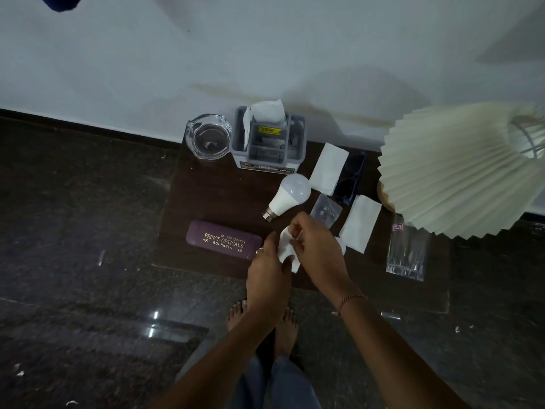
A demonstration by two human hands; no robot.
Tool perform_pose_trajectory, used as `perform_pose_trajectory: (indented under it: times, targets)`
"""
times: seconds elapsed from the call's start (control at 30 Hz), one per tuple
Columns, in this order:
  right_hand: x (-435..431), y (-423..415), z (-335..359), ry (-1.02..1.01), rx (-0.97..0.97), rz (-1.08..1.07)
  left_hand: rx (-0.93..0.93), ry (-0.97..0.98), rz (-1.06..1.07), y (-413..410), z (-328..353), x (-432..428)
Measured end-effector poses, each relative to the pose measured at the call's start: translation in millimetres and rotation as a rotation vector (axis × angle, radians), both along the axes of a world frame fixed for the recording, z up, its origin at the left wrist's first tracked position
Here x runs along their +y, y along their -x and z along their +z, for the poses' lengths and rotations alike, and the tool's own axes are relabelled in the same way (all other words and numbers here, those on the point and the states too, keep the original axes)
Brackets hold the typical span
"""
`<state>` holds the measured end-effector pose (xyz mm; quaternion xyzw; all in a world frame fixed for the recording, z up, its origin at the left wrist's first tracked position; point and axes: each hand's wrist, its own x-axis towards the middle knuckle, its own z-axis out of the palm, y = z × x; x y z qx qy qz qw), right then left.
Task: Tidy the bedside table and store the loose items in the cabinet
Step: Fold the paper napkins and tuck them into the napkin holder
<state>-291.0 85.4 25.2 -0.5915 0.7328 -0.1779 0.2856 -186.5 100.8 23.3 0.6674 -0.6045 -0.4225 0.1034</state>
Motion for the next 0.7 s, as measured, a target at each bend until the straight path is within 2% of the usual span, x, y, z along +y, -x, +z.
perform_pose_trajectory:
  times: [0.2, 0.37, 0.57, 0.7]
  targets:
    - [-17, 7, 27, 0.113, -0.183, -0.093, -0.201, 0.211, 0.007, -1, 25, -34]
    - [-45, 20, 48, 0.228, -0.228, -0.241, -0.131, 0.373, -0.017, -3, 47, -79]
    - [-97, 35, 63, 0.208, -0.17, -0.162, 0.056, 0.408, -0.058, -4, 71, -140]
    - [-129, 32, 68, 0.252, -0.136, -0.14, 0.042, 0.41, -0.097, -5, 76, -176]
